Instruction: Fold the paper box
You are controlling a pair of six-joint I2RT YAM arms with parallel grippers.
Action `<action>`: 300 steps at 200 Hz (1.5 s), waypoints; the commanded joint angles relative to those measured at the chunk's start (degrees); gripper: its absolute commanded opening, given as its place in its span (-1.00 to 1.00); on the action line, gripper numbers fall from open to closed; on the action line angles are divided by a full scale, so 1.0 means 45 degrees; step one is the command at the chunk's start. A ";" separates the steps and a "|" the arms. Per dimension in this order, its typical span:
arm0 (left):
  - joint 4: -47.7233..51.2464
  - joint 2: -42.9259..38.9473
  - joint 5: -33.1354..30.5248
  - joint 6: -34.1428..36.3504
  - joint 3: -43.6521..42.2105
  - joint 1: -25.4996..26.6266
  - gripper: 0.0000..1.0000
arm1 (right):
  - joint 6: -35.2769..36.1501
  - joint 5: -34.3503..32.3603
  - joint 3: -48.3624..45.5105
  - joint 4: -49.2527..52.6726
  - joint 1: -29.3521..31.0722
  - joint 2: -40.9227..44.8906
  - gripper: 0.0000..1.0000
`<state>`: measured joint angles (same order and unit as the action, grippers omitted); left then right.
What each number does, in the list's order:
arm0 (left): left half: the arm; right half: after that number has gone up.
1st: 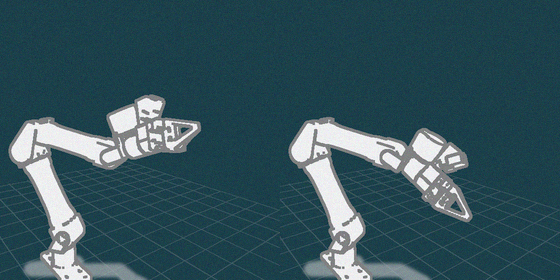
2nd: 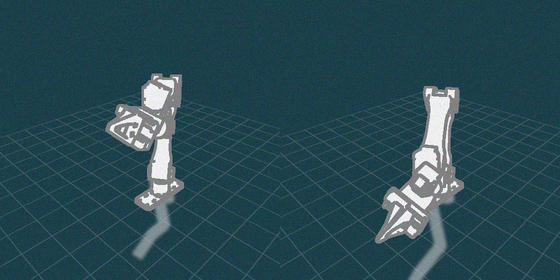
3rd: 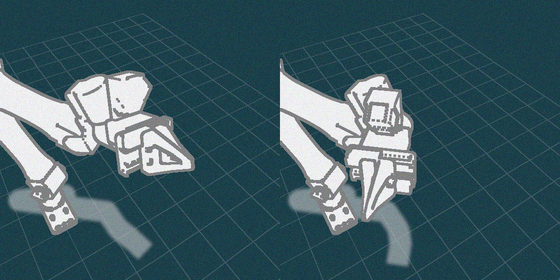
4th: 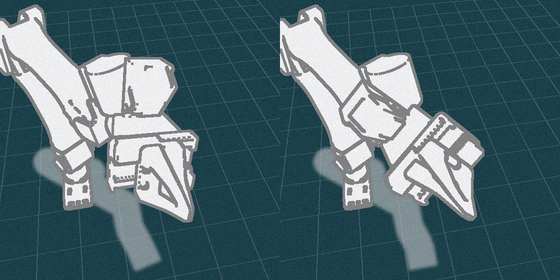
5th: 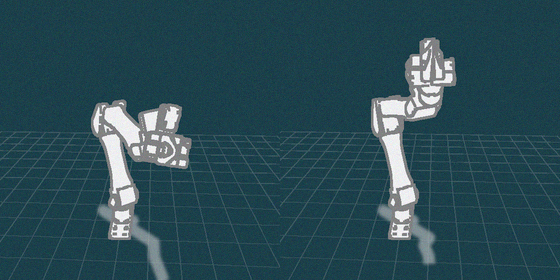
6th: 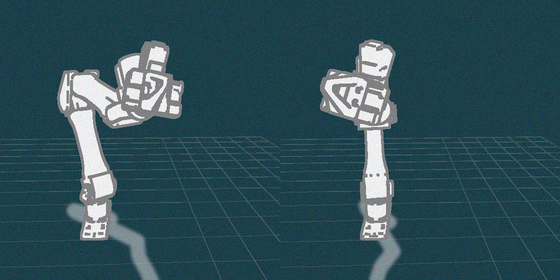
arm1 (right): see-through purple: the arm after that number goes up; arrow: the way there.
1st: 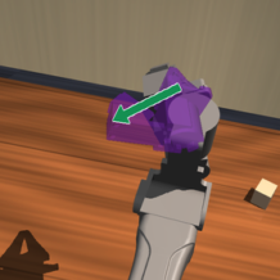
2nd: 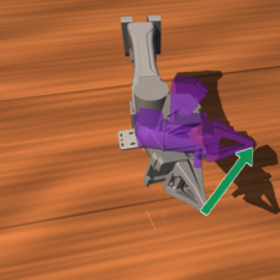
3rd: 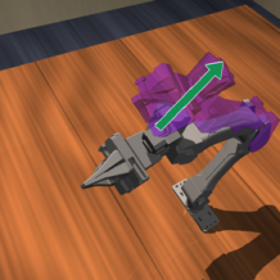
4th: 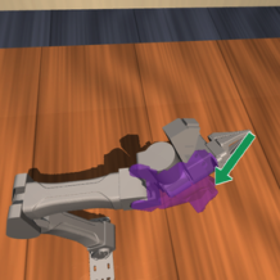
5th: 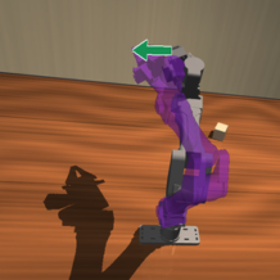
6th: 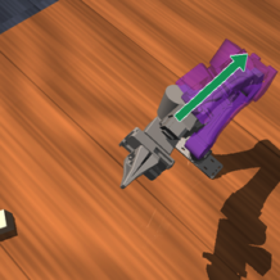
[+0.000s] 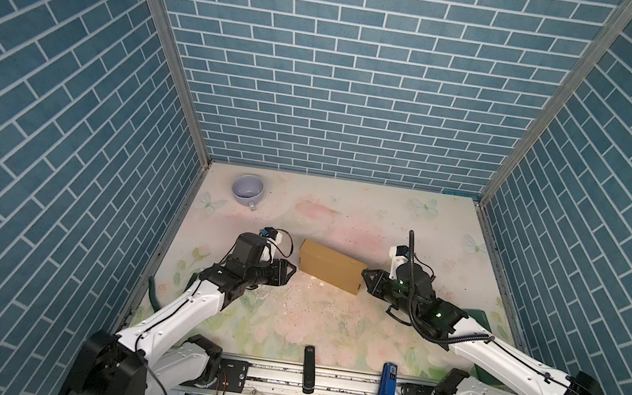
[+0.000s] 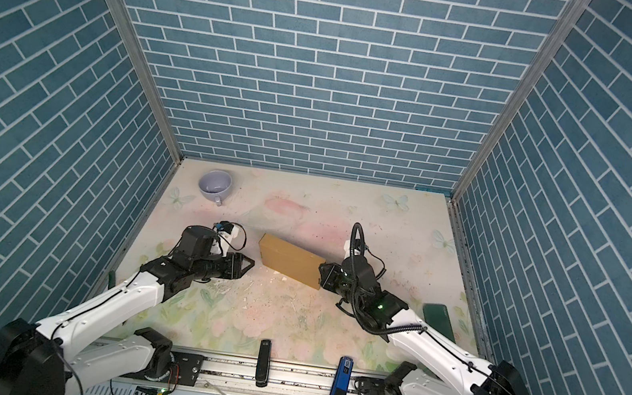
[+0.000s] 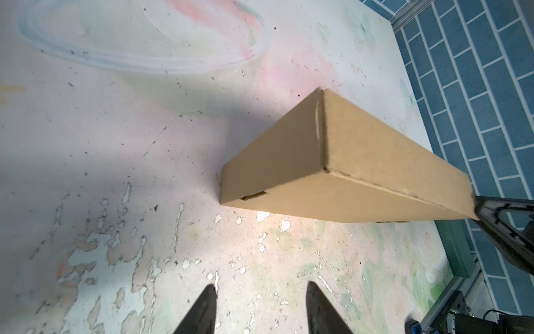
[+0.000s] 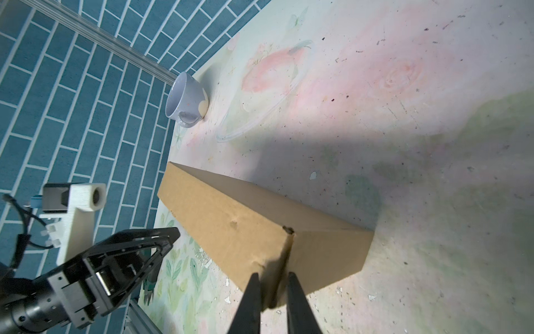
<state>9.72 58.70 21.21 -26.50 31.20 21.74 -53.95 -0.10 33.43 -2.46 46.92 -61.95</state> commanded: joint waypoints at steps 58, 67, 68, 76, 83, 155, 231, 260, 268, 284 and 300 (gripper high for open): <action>0.0882 0.0153 0.0117 0.0367 0.2281 0.0017 0.22 | 0.1247 0.0518 0.0397 0.2187 -0.0087 -0.1050 -0.61; 0.0625 0.0369 0.0171 0.0396 0.2451 0.0010 0.22 | 0.1248 0.0548 0.0478 0.2168 -0.0094 -0.1097 -0.60; 0.0600 0.0391 0.0170 0.0408 0.2466 0.0012 0.22 | 0.1248 0.0549 0.0490 0.2168 -0.0094 -0.1096 -0.60; 0.0464 0.0623 0.0236 0.0469 0.2624 0.0005 0.22 | 0.1248 0.0554 0.0518 0.2141 -0.0100 -0.1096 -0.58; 0.0393 0.0866 0.0315 0.0568 0.2799 -0.0005 0.22 | 0.1230 0.0553 0.0535 0.2128 -0.0105 -0.1068 -0.56; 0.0043 0.2433 0.0311 0.1361 0.3486 -0.0050 0.18 | 0.0916 0.0627 0.0618 0.1931 -0.0182 -0.0676 -0.27; -0.0891 0.3430 0.0703 0.1387 0.3369 -0.0060 0.08 | 0.0681 0.0937 0.1102 0.1543 -0.0201 -0.1086 -0.24; -0.1034 0.3311 0.0775 0.1263 0.3095 -0.0057 0.02 | 0.0746 0.1055 0.1260 0.1422 -0.0211 -0.1527 -0.32; -0.0992 0.3266 0.0809 0.1264 0.3005 -0.0055 0.01 | 0.0757 0.1057 0.1262 0.1387 -0.0211 -0.1610 -0.35; -0.1009 0.3046 0.0852 0.1153 0.2722 -0.0061 0.00 | 0.0973 0.1065 0.1262 0.1367 -0.0229 -0.1749 -0.40; -0.1065 0.2746 0.0852 0.0956 0.2354 -0.0050 0.00 | 0.1382 0.1060 0.1364 0.1598 -0.0231 -0.1862 -0.42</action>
<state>5.37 73.19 23.57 -21.21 44.25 21.47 -50.57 3.99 38.89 -0.16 45.98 -68.18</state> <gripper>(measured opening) 0.501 0.295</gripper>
